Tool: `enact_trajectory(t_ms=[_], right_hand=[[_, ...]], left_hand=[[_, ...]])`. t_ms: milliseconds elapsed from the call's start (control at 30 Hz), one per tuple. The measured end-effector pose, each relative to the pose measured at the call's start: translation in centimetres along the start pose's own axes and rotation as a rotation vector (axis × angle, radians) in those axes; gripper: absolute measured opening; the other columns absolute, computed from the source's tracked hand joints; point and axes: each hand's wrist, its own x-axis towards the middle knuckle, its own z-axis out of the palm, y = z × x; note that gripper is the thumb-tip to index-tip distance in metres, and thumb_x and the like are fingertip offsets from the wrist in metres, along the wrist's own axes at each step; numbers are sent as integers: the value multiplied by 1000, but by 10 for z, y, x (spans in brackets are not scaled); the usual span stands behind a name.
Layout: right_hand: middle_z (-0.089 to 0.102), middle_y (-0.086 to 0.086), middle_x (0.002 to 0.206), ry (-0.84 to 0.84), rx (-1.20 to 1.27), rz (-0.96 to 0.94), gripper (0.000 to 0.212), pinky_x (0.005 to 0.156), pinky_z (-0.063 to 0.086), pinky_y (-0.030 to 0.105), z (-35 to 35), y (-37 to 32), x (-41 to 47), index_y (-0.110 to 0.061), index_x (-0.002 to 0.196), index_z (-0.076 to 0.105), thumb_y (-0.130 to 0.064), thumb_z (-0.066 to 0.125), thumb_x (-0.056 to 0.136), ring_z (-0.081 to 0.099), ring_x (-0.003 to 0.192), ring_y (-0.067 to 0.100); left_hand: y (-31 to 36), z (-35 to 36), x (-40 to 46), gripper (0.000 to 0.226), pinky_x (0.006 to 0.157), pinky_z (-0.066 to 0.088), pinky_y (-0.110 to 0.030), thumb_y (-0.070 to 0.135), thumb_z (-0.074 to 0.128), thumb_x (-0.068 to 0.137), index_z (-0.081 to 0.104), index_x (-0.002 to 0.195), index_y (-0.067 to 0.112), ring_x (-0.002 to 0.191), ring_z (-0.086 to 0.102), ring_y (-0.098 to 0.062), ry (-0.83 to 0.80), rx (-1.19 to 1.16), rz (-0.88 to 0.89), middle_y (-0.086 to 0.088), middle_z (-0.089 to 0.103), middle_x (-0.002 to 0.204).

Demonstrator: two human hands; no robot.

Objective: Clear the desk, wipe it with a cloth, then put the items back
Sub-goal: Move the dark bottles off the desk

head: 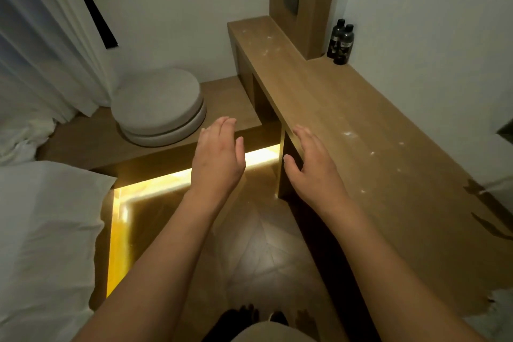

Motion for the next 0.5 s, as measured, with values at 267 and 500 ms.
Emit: enact_trajectory(t_ms=[267, 500], right_hand=[[27, -8, 160, -29, 7, 73, 60, 121, 24, 38, 40, 12, 122, -26, 153, 29, -27, 54, 99, 20, 149, 11], [25, -10, 161, -23, -17, 126, 61, 120, 21, 34, 82, -2, 254, -29, 154, 27, -30, 54, 99, 18, 150, 12]], left_hand=[[-51, 52, 124, 42, 121, 27, -43, 24, 47, 103, 47, 143, 9, 138, 44, -24, -27, -31, 24, -10, 50, 146], [-120, 72, 265, 43, 118, 33, -47, 24, 49, 103, 48, 142, 9, 136, 46, -25, -59, -52, 50, -10, 51, 145]])
